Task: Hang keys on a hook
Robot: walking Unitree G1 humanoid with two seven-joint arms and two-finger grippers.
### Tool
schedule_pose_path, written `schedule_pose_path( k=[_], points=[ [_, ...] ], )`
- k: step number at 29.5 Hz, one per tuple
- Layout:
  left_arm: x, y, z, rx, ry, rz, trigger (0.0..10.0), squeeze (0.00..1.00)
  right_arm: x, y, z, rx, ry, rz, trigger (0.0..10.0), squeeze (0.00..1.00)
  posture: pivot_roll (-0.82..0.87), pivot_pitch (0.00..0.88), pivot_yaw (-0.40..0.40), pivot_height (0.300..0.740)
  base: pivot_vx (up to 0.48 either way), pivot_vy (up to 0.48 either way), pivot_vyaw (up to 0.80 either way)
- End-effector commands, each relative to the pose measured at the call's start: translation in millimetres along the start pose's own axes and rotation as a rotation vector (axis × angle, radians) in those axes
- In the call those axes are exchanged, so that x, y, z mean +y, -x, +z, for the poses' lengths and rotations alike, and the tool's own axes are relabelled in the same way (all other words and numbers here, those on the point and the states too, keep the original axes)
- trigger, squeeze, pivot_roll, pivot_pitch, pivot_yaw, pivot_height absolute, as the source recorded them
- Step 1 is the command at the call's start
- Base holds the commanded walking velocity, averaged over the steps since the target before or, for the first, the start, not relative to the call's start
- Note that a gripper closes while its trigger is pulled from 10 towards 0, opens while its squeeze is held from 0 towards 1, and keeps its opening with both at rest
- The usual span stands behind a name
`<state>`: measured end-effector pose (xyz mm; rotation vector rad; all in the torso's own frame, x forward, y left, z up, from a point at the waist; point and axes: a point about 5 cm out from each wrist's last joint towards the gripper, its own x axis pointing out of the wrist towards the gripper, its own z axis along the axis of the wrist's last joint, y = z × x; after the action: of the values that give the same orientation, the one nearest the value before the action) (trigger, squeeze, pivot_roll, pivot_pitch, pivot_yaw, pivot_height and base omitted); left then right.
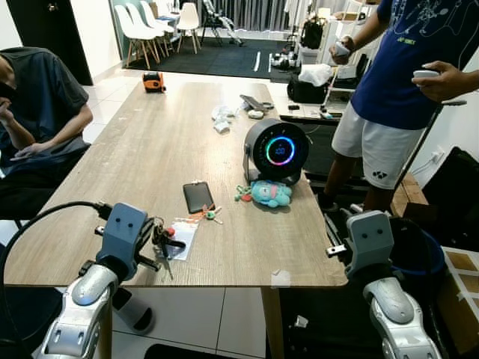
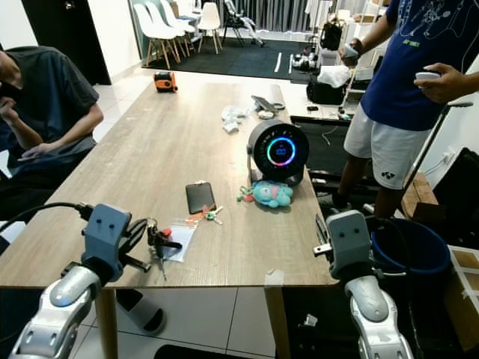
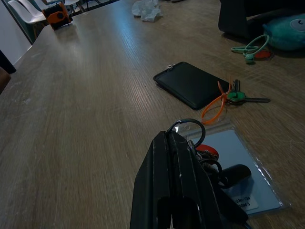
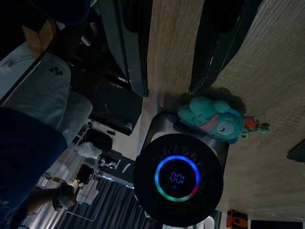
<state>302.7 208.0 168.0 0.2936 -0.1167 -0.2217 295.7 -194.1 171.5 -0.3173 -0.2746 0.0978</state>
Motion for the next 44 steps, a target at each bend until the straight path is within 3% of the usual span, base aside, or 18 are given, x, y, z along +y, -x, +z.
schedule_pose_path(
  k=[1, 9, 36, 44],
  points=[
    [-3.5, 0.6, -2.3, 0.011, 0.008, 0.003, 10.0, 0.00, 0.9, -0.1, -3.2, 0.008, -0.004, 0.005, 10.0, 0.00, -0.01, 0.143, -0.006, 0.740, 0.000, 0.000, 0.00],
    [-3.3, 0.0, -2.8, 0.015, 0.012, 0.008, 10.0, 0.00, 1.8, -1.1, -3.3, 0.008, -0.001, 0.006, 10.0, 0.00, -0.01, 0.143, -0.005, 0.740, 0.000, 0.000, 0.00],
    [-3.2, 0.2, -3.4, 0.018, 0.010, 0.018, 10.0, 0.00, 3.3, -2.6, -3.5, 0.007, 0.013, 0.010, 10.0, 0.00, 0.00, 0.141, -0.006, 0.740, -0.316, 0.000, 0.00],
    [-2.7, 0.5, -3.3, 0.020, 0.010, 0.020, 10.0, 0.00, 4.3, -3.2, -3.6, 0.005, 0.010, 0.013, 10.0, 0.00, 0.00, 0.142, -0.005, 0.740, -0.302, 0.000, 0.44]
  ],
)
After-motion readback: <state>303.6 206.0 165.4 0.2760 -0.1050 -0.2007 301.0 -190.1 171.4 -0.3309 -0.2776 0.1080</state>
